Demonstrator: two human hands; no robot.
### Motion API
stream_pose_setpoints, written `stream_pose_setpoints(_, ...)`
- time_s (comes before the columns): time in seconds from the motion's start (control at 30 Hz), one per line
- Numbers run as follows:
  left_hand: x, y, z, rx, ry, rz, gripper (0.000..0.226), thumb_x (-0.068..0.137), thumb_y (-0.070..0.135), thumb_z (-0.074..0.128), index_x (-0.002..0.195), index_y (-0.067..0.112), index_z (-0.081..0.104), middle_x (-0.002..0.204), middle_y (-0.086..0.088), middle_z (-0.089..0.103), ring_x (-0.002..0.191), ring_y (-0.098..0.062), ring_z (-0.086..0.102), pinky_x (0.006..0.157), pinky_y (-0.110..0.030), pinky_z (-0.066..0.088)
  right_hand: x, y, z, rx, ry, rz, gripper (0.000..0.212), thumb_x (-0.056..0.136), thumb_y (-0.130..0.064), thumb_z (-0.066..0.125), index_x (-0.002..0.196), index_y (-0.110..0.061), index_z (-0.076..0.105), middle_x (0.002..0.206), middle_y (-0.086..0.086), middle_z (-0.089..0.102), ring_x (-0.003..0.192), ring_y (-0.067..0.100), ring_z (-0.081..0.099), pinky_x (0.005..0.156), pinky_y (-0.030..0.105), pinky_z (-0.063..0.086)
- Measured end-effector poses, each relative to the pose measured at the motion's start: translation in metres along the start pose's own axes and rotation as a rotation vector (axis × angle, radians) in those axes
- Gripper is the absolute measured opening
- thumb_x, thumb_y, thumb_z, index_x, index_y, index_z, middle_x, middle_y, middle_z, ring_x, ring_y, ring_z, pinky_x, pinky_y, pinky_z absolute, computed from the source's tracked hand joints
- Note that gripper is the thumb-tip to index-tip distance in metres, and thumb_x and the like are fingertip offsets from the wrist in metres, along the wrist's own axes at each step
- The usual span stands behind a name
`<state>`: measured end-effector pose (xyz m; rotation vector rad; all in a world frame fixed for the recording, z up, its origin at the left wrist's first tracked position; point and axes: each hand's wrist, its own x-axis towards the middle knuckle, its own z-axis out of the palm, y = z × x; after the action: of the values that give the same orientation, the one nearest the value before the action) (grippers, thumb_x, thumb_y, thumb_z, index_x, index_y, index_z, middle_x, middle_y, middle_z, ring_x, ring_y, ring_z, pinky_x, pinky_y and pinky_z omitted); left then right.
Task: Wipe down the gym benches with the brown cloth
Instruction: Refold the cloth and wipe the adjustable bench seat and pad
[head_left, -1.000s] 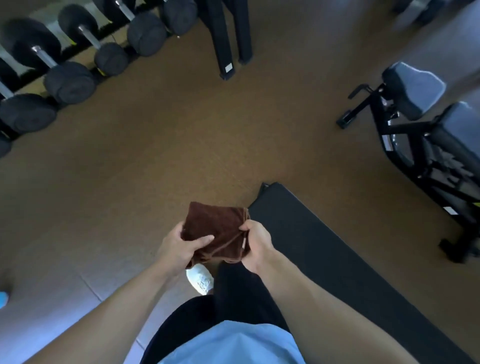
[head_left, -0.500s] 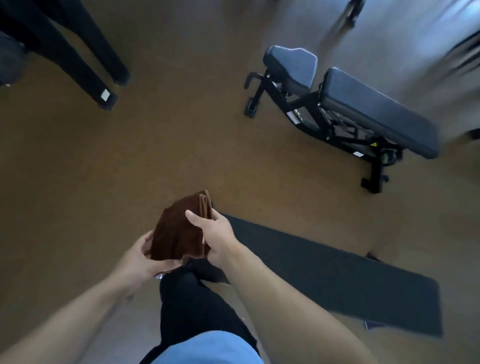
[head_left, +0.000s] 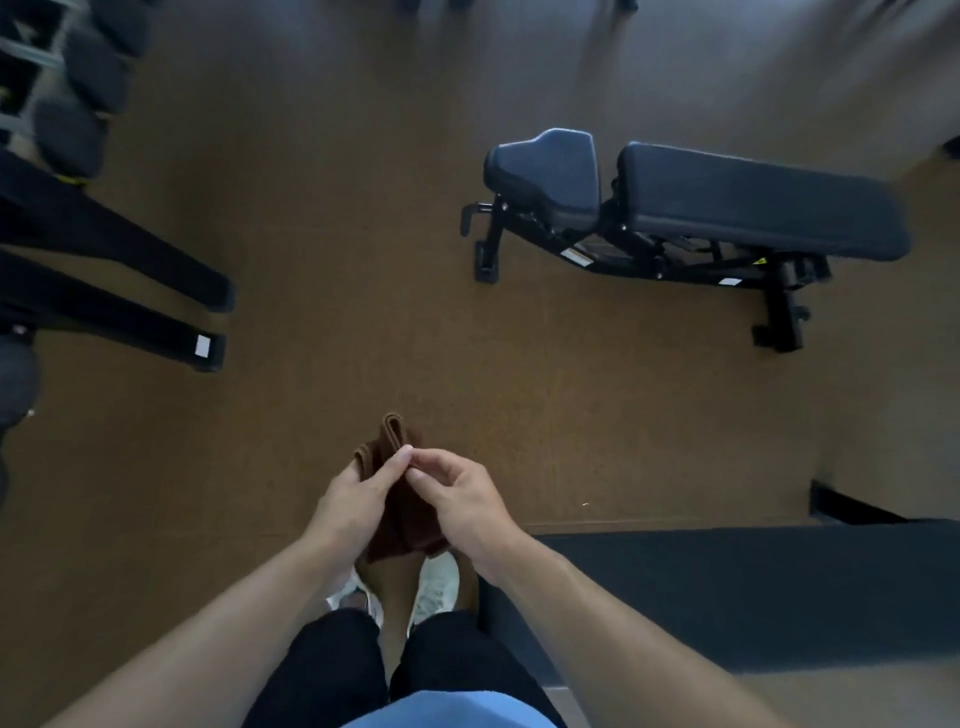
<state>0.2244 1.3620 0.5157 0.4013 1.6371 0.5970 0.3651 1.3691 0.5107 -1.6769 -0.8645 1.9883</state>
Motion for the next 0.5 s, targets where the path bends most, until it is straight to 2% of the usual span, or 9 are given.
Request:
stream_pose_setpoints(0.07,0.018,0.023,-0.005,0.003,-0.017,-0.021,0.034,0.088,0.055,0.068,0.111,0.030,0.073,0.105,0.001,0.078,0.099,-0.022,0.074,0.089,-0.043,0.059,0.019,-0.018,-0.001,0.073,0.052,0.053,0.022,0.108,-0.023,0.057,0.112,-0.034,0.076,0.109,-0.007,0.080,0.105,0.012,0.075,0.098,0.041,0.061)
stream_pose_setpoints(0.13,0.038,0.046,-0.009,0.012,-0.044,-0.053,0.036,0.094,0.056,0.059,0.114,0.028,0.071,0.107,0.001,0.078,0.101,-0.021,0.073,0.089,-0.043,0.059,0.037,-0.038,-0.001,0.151,0.125,0.104,0.022,0.109,-0.024,0.054,0.116,-0.030,0.074,0.109,-0.004,0.080,0.106,0.017,0.074,0.098,0.044,0.060)
stream_pose_setpoints(0.23,0.070,0.087,-0.011,0.043,-0.054,-0.028,0.032,0.101,0.053,0.048,0.111,0.030,0.068,0.105,0.002,0.075,0.095,-0.018,0.071,0.068,-0.033,0.057,0.074,-0.069,0.002,0.242,0.237,0.142,0.019,0.107,-0.025,0.055,0.114,-0.027,0.072,0.110,0.000,0.079,0.107,0.021,0.073,0.100,0.049,0.058)
stream_pose_setpoints(0.27,0.081,0.103,-0.011,0.060,-0.046,-0.008,0.030,0.101,0.052,0.047,0.107,0.030,0.067,0.103,0.003,0.074,0.093,-0.016,0.069,0.066,-0.031,0.054,0.087,-0.080,0.004,0.280,0.281,0.147,0.017,0.106,-0.025,0.056,0.113,-0.026,0.072,0.110,0.001,0.079,0.107,0.022,0.073,0.102,0.051,0.057)
stream_pose_setpoints(0.33,0.107,0.136,-0.011,0.113,-0.034,0.033,0.028,0.102,0.051,0.047,0.109,0.031,0.065,0.099,0.009,0.069,0.089,-0.009,0.064,0.072,-0.031,0.050,0.114,-0.104,0.003,0.400,0.397,0.169,0.016,0.105,-0.024,0.056,0.114,-0.019,0.069,0.112,0.007,0.078,0.107,0.027,0.073,0.103,0.054,0.056)
stream_pose_setpoints(0.4,0.128,0.173,-0.012,0.165,-0.001,0.070,0.026,0.103,0.049,0.046,0.118,0.033,0.060,0.092,0.014,0.061,0.081,-0.004,0.056,0.071,-0.028,0.046,0.138,-0.127,-0.005,0.553,0.489,0.186,0.020,0.104,-0.021,0.056,0.119,-0.014,0.067,0.117,0.011,0.076,0.109,0.032,0.071,0.104,0.055,0.055)
stream_pose_setpoints(0.47,0.154,0.211,-0.014,0.210,0.042,0.111,0.036,0.103,0.049,0.045,0.130,0.029,0.059,0.103,0.007,0.064,0.085,-0.013,0.059,0.074,-0.030,0.047,0.159,-0.147,-0.021,0.665,0.569,0.174,0.019,0.106,-0.016,0.054,0.122,-0.014,0.063,0.118,0.011,0.073,0.110,0.033,0.069,0.104,0.055,0.055)
stream_pose_setpoints(0.5,0.168,0.229,-0.014,0.246,0.058,0.126,0.042,0.103,0.050,0.045,0.136,0.026,0.059,0.116,0.002,0.066,0.097,-0.021,0.062,0.082,-0.031,0.048,0.168,-0.156,-0.032,0.687,0.614,0.169,0.019,0.107,-0.014,0.052,0.124,-0.016,0.061,0.117,0.010,0.072,0.109,0.032,0.070,0.102,0.056,0.056)
